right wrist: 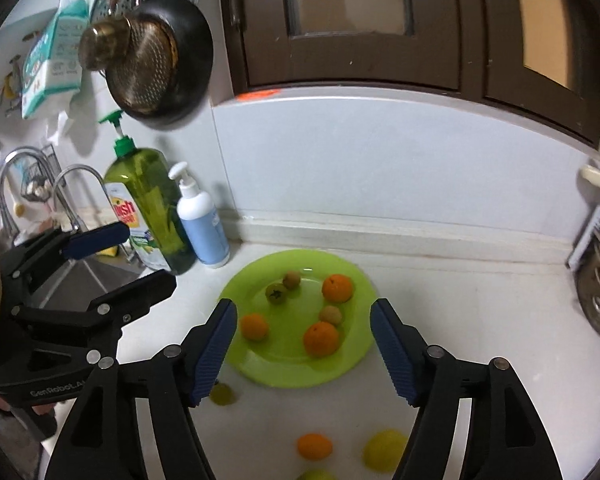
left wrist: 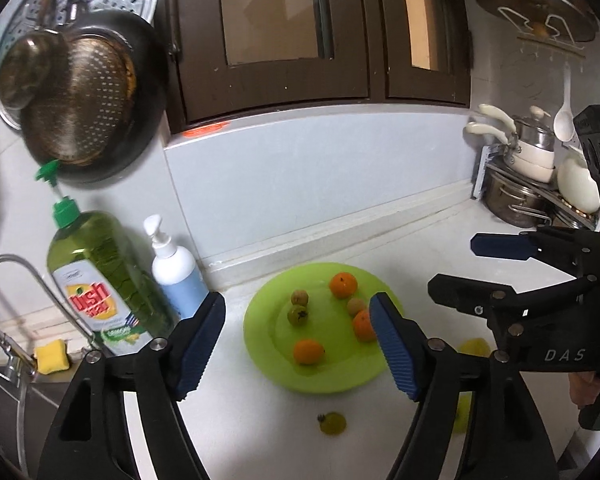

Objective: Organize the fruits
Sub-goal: 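Grasp the small green tomato with the left tool while the right tool grasps the green apple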

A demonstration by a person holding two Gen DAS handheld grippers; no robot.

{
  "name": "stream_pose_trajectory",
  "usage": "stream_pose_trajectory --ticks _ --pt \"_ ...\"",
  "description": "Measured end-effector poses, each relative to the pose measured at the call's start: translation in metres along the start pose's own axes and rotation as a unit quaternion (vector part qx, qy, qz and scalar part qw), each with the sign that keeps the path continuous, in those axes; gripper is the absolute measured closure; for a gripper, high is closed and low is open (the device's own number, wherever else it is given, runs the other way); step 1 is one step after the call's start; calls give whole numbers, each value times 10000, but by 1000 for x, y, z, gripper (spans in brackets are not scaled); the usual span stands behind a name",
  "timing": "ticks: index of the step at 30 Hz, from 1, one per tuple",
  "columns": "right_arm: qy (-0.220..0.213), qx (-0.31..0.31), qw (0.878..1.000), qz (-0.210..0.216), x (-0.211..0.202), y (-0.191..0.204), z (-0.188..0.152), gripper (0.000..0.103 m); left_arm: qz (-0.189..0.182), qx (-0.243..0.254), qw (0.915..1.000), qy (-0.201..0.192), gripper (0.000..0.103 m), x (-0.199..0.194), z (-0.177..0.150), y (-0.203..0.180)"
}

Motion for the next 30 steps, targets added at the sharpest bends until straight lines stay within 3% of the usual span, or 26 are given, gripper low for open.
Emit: stream_pose_trajectory --ticks 8,18,30 --pt "-177 248 9981 -544 -31 12 -29 27 43 -108 9999 -116 24 -32 -26 9" --pt "-277 613 9878 -1406 -50 23 -76 27 -66 -26 9999 130 24 -32 -69 17" --pt "366 1410 9766 -1579 -30 21 -135 27 -315 586 9970 403 25 -6 -111 11"
Point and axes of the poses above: each gripper's, at about its wrist camera, not at the fingertips, and x roughly the way its jaws point, y to its left, z to its top, the point moved 5 cm from there along x, roughly the way its jaws point, and after that the axes turned 4 degrees about -x, right-handed, at the moved point
